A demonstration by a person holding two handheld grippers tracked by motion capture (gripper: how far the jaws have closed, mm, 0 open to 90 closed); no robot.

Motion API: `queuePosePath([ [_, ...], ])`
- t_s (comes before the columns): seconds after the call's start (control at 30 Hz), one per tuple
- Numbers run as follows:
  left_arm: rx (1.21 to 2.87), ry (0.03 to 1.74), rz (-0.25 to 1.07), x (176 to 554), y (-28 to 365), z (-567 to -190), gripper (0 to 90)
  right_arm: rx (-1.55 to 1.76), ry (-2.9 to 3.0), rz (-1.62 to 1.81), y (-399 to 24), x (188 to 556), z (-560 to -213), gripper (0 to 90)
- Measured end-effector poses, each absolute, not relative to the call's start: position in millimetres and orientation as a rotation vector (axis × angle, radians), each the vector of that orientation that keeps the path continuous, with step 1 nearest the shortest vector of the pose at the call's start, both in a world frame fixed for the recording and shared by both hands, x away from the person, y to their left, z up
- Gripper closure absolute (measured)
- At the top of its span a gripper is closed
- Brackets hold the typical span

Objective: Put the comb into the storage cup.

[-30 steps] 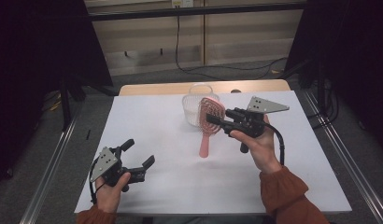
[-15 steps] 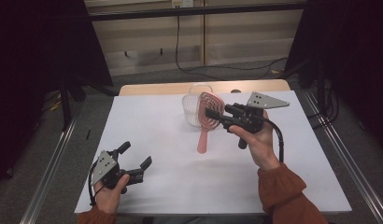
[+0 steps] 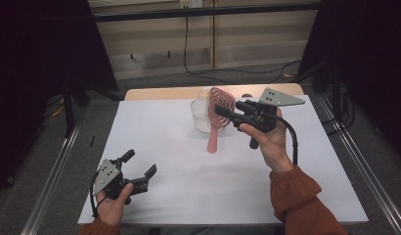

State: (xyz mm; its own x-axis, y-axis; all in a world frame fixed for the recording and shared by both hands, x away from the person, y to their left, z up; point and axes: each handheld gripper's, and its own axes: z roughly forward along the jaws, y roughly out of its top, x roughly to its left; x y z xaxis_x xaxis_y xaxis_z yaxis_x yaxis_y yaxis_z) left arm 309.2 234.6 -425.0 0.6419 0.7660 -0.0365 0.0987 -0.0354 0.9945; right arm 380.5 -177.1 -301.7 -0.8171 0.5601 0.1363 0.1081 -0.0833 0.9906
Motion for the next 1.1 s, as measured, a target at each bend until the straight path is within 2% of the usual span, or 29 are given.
queuePosePath([
  [0.43, 1.53, 0.796, 0.645, 296.7, 253.2, -425.4, 4.4, 0.79, 1.833, 1.926, -183.7, 390.8, -296.6, 64.7],
  [1.1, 1.52, 0.839, 0.631, 299.2, 246.3, -423.9, 4.4, 0.857, 1.757, 1.914, -184.1, 413.9, -285.4, 64.8],
])
